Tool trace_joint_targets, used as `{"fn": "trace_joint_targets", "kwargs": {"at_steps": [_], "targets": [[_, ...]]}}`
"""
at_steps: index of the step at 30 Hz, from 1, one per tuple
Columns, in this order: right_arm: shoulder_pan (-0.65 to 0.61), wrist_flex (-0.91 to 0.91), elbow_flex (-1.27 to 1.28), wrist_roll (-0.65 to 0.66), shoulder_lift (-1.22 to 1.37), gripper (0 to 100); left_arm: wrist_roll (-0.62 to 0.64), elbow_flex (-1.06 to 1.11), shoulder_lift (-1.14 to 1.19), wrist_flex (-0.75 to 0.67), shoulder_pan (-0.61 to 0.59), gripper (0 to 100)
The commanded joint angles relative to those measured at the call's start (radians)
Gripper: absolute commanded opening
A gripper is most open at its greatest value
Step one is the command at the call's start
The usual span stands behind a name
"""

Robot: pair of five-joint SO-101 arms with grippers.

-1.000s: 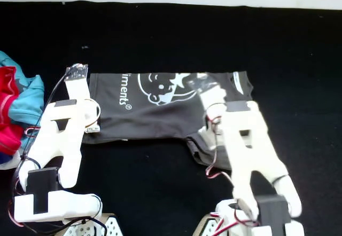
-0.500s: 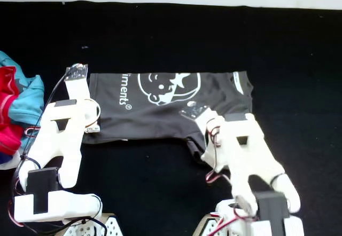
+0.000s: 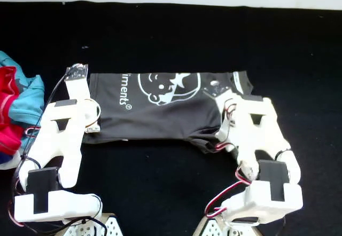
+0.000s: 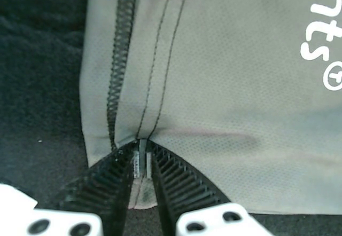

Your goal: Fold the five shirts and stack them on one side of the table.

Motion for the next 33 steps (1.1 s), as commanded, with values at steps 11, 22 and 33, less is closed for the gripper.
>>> {"fn": "trace_joint_targets", "kwargs": {"at_steps": [11, 22, 33], "targets": [[0.071, 0.206, -0.521, -0.091, -0.01, 0.6, 0.005, 0.001, 0.007, -0.035, 0.012, 1], [0.001, 0.216, -1.047, -0.258, 0.467, 16.8, 0.005, 0.001, 0.007, -0.035, 0.012, 1], [0.097, 0.357, -1.475, -0.559, 0.581, 15.6, 0.005, 0.001, 0.007, -0.035, 0.012, 1]]}}
